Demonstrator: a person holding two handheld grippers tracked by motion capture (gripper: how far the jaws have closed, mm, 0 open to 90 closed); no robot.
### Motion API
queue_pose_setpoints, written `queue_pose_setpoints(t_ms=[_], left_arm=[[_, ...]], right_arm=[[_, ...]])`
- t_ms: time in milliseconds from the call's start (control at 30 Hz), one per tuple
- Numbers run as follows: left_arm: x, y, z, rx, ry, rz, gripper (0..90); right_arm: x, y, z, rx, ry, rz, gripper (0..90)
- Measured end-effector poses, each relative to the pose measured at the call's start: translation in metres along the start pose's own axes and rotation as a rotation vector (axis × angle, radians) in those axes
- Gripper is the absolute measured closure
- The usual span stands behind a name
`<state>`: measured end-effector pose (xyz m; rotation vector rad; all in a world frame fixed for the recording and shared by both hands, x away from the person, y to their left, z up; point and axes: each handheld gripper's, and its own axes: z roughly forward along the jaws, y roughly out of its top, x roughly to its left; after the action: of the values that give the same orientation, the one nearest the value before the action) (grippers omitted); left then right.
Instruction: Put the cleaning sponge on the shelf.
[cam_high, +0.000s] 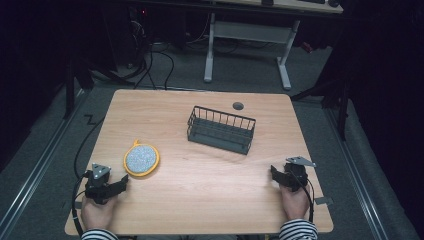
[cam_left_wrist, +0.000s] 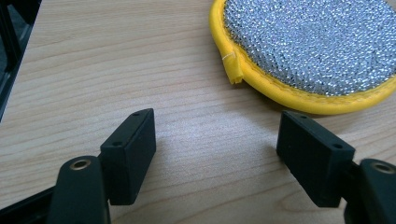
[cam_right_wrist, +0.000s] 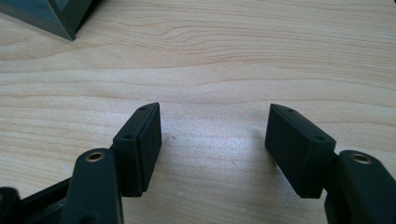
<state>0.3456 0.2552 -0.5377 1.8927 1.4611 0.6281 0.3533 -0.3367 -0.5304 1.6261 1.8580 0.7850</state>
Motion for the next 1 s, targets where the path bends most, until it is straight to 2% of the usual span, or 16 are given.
queue_pose_setpoints(t_ms=[600, 667, 1000], left_arm=[[-0.0009, -0.0001, -0.0001, 0.002, -0.001, 0.004, 28.2], [-0.0012, -0.0005, -0.0006, 0.004, -0.002, 0.005, 27.7], [-0.0012, 0.0002, 0.0002, 0.005, -0.008, 0.008, 26.9]], right_arm=[[0.0009, 0.0, 0.0, 0.0, 0.0, 0.001, 36.4], [0.0026, 0.0002, 0.0001, -0.003, 0.006, -0.004, 41.3], [0.0032, 0.0005, 0.0003, -0.005, 0.013, -0.009, 41.6]])
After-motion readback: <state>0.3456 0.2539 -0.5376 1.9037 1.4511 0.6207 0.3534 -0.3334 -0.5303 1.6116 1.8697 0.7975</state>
